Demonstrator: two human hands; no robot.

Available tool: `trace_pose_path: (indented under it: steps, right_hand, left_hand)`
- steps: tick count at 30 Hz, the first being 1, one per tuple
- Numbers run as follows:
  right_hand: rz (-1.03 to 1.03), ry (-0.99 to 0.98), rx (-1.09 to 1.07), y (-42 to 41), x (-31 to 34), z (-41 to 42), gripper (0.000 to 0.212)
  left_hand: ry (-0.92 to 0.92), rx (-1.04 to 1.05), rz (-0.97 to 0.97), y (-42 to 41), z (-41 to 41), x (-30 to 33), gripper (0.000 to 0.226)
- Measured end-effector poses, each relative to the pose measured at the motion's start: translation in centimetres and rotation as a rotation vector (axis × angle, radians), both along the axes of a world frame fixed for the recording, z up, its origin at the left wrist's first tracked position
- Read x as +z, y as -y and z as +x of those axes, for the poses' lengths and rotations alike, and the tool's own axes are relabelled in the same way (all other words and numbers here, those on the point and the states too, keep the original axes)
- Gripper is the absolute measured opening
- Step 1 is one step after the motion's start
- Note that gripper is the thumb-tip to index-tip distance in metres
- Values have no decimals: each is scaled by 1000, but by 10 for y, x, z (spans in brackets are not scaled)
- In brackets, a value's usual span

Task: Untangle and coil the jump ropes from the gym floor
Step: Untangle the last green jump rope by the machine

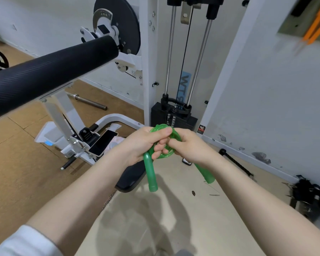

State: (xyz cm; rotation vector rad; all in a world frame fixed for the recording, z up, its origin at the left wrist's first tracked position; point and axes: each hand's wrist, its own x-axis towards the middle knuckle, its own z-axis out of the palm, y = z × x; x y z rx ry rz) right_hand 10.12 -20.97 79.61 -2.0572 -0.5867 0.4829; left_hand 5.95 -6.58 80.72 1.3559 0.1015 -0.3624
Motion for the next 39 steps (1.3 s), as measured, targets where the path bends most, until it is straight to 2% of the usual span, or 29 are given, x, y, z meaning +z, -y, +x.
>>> trace_pose_path:
  steps: [3,7,10,14,16,18,20,23,28,29,32,34,37,39]
  right_hand:
    - [10,113,-51,2,-2,1,12]
    - [40,212,-110,7,8,2,11]
    - [15,308,-120,12,18,2,15]
    - [189,346,-141,21,27,-1,6]
    - [228,341,-140,27,31,-1,7]
    - [179,334,-121,28,32,3,13]
    - [158,286,-117,26,30,10,18]
    - [139,129,-76,30,27,18,16]
    - [169,-388,-25,63,15,28,27]
    - [170,-431,-2,70,14,30,25]
    - [131,-287,-14,86,17,33,25]
    - [295,-269,-161,86,24,37,25]
    - [762,-435,-352,80,41,39,16]
    - [858,-413,-361,72,49,37,12]
  left_hand:
    - [52,104,94,9,5,2,38]
    - [213,189,227,17,4,10,41]
    - [338,240,282,23,-2,15,30]
    - [485,366,274,24,-3,19,14]
    - [523,335,265,14,3,18,6]
    - [462,222,187,13,4,16,12]
    - [412,217,122,19,6,14,26]
    - [363,314,75,28,11,14,24]
    - [302,378,88,21,23,6,25]
    - [288,367,105,21,23,5,25]
    - [204,330,133,22,30,0,26]
    - [165,298,202,25,37,-2,26]
    - [154,238,269,34,44,-2,24]
    - [173,202,291,42,45,2,26]
